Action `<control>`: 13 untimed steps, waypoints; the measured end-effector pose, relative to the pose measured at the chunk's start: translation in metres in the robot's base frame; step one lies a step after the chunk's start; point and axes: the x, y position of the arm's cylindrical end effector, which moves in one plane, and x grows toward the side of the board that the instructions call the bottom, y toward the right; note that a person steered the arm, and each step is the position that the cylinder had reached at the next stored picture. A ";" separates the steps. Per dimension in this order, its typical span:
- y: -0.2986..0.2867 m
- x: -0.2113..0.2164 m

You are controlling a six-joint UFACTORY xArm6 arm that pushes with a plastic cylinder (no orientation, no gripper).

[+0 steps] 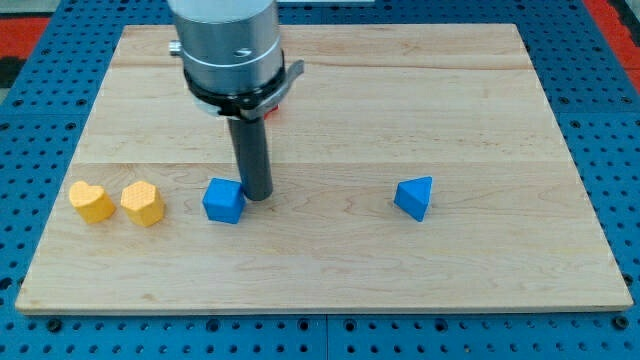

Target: Move the blue cube towards right a bit

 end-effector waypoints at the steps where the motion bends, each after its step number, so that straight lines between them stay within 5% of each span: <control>1: -0.027 0.007; 3: 0.017 0.034; 4: 0.015 0.095; 5: -0.039 0.115; 8: -0.116 0.095; 13: -0.089 0.059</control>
